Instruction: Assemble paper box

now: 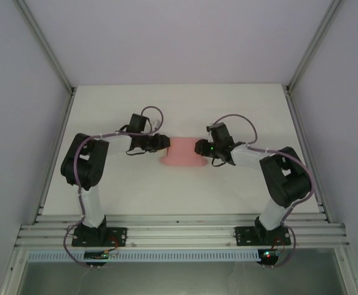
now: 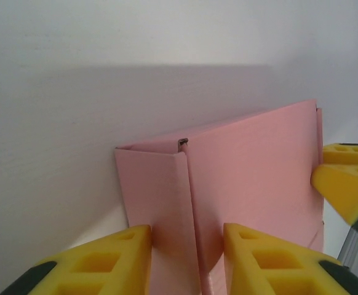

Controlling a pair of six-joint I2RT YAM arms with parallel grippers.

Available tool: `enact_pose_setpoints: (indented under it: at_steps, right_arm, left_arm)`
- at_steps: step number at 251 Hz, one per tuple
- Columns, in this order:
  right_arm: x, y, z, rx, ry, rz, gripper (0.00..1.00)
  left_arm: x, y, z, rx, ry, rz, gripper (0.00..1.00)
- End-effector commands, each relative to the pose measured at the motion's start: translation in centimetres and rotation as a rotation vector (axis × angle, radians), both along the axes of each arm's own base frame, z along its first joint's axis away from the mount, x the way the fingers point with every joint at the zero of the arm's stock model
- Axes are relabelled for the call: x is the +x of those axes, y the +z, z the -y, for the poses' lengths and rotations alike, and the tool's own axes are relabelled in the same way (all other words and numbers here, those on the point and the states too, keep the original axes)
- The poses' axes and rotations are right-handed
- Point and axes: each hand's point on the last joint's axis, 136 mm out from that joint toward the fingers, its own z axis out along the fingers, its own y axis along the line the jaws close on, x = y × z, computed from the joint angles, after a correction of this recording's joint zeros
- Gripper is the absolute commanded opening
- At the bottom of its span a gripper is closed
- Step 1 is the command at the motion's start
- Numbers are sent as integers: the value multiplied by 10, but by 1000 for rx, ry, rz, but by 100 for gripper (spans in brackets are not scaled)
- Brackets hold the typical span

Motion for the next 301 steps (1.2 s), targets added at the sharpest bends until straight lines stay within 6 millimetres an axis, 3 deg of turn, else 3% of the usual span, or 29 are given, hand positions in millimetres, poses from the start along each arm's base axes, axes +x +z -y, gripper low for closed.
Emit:
enact_pose_setpoints:
  at_steps: [1, 29, 48, 73, 104, 175, 249, 301]
  right_arm:
    - [-10, -17, 2, 21, -9, -56, 26]
    - [-9, -12, 2, 22, -14, -47, 31]
    - [-7, -4, 4, 18, -21, -32, 48]
    - [-6, 9, 9, 11, -42, -18, 79]
    - [-6, 18, 12, 32, -32, -24, 98]
    - [-11, 32, -6, 186, 38, -95, 99]
    - [-10, 21, -30, 312, 99, -183, 98]
    - [-5, 19, -42, 396, 96, -216, 88]
  left_arm:
    - [-13, -17, -3, 17, -9, -55, 32]
    - [-13, -15, -2, 8, -12, -53, 29]
    - [-13, -13, 0, -6, -14, -47, 26]
    - [-12, -9, 0, -22, -5, -42, 22]
    - [-8, -6, -6, -67, 23, -36, 20]
    - [-6, -3, -19, -183, 65, -30, 18]
    - [-7, -6, -25, -198, 67, -16, 18]
    - [-7, -7, -27, -217, 67, 1, 18]
